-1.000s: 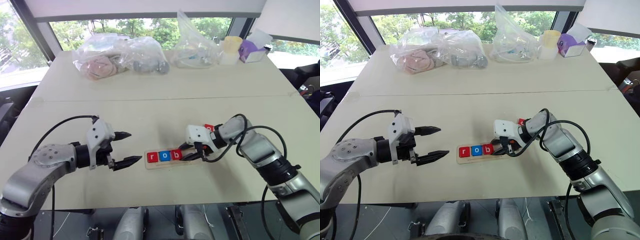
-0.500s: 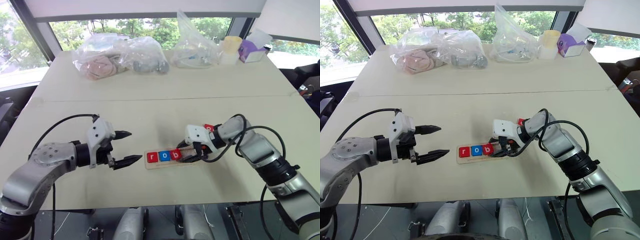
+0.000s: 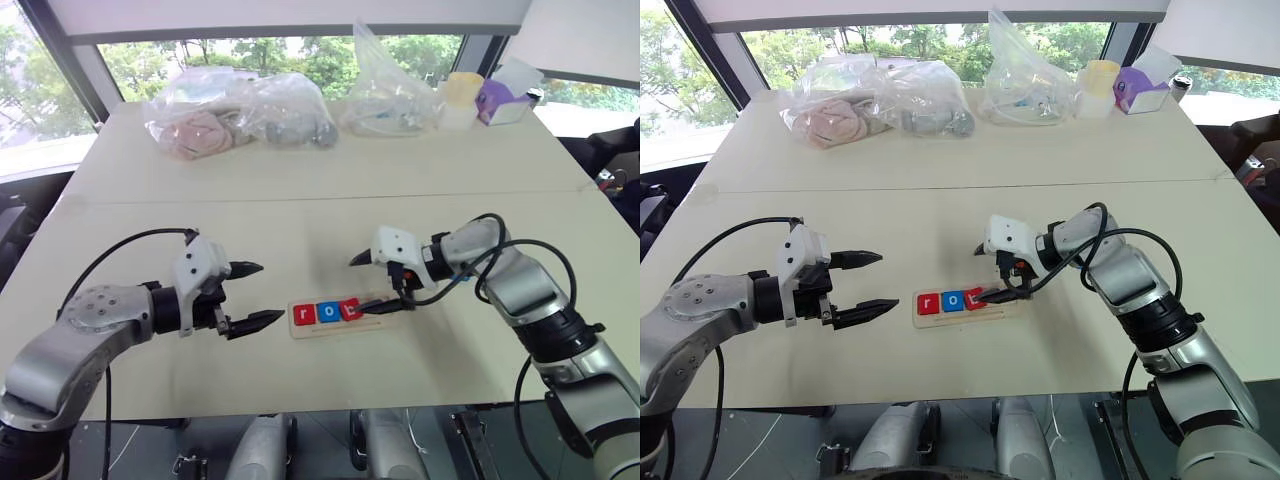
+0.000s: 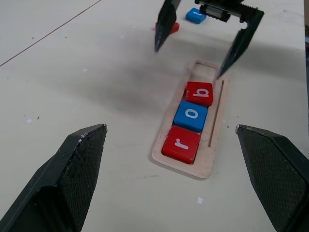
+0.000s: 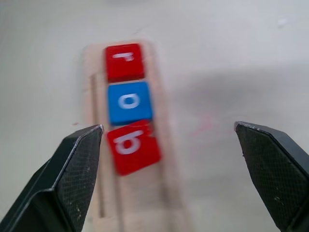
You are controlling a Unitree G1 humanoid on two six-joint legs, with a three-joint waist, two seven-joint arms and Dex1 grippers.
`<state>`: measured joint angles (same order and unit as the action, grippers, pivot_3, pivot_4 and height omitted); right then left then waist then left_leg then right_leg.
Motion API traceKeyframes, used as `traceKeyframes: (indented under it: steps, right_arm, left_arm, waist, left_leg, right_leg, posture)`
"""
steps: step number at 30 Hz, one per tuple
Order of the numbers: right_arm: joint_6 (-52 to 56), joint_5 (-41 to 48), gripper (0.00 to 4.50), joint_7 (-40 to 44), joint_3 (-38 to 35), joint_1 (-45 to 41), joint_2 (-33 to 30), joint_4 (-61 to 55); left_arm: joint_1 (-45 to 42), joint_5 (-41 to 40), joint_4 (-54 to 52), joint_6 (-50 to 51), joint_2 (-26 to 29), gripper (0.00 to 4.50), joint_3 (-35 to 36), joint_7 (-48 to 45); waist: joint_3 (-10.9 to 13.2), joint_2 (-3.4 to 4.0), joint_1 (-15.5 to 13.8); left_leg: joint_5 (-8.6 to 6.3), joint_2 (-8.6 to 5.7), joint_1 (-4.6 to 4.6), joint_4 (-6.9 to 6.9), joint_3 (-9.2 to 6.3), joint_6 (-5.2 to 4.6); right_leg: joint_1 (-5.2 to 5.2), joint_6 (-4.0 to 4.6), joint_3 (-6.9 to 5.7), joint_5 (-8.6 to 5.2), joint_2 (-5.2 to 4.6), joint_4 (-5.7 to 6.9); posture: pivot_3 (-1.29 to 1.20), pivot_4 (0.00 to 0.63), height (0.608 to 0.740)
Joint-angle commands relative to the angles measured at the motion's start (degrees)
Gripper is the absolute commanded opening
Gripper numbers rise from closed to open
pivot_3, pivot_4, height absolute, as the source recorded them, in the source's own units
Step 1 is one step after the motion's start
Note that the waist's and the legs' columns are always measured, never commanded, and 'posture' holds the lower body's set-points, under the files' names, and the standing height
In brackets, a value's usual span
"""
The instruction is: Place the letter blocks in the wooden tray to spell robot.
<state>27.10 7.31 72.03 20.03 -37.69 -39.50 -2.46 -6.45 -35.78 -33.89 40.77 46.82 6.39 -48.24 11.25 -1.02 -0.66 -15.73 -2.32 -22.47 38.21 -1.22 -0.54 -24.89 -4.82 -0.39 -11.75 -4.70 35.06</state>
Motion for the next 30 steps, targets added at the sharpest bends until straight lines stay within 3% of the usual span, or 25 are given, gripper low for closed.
traceKeyframes:
  steps: [1,30]
  right_arm:
    - [-1.0,-0.1,4.47,-0.3,0.0,1.4,0.1,-1.1]
    - [-4.9,-3.5,4.47,-3.4,2.6,1.8,5.0,0.9]
  left_arm:
    - [-0.9,-1.1,-1.1,-0.4,-0.1,4.50,0.5,0.0]
    - [-1.5,-1.3,-1.5,0.2,-0.9,4.50,-0.2,0.8]
  waist:
    - [0.0,0.00,0.0]
    - [0.0,0.00,0.1]
  left_leg:
    - [0.00,0.00,0.00,0.00,0.00,0.00]
    - [0.01,0.00,0.01,0.00,0.00,0.01]
  right_leg:
    - [0.00,0.00,0.00,0.00,0.00,0.00]
    - [0.01,-0.01,0.00,0.01,0.03,0.02]
  posture:
    - [0.00,0.150,0.725]
    - [0.00,0.150,0.725]
